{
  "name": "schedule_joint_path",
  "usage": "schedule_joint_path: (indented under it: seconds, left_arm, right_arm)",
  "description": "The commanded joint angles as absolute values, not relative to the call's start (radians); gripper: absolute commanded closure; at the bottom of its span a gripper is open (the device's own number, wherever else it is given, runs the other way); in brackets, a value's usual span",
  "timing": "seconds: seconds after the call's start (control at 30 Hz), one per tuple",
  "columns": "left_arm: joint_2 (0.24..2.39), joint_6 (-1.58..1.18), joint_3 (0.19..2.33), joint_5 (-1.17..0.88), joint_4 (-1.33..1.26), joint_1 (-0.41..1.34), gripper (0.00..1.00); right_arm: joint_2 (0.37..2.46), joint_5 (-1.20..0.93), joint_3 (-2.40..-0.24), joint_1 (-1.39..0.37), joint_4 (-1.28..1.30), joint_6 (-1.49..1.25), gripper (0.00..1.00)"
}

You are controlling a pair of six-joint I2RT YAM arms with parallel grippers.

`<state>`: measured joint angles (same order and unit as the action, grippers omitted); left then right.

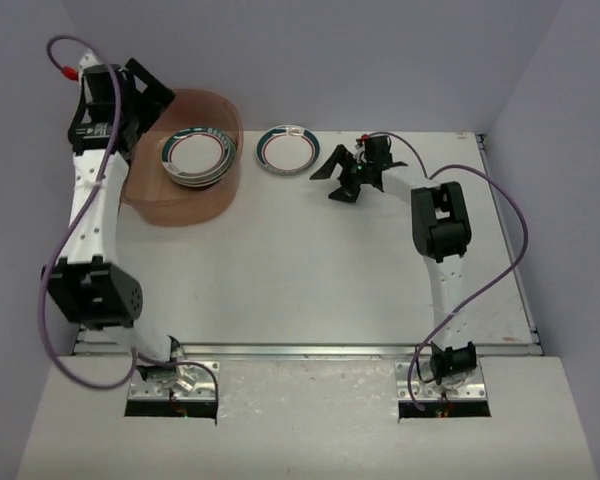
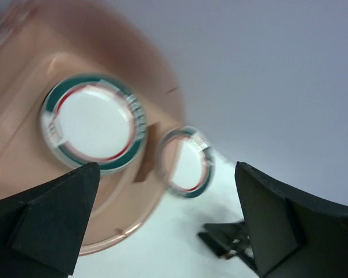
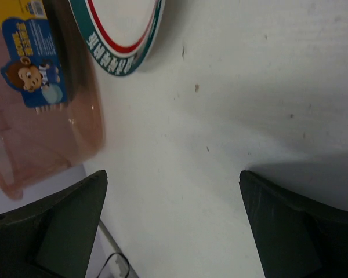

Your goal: Place the plates into the plastic bin on the countertop

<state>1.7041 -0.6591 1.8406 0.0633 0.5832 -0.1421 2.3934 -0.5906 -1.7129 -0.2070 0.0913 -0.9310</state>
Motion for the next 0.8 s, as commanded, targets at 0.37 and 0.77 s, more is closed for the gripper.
schedule_joint_path:
  seconds: [0.37,0.77]
  left_arm:
    - [0.839,-0.517,1.137,-0.161,0.459,-0.112,0.00]
    - [0.802,-0.437,0.959,-0.222,0.518,-0.097,0.00]
  right_arm:
    - [2.840,-0.186,-2.365,-0.244,0.152,-1.131,0.51]
    - [2.923,-0.234,-2.397,-0.279,-0.045,-1.172,0.76]
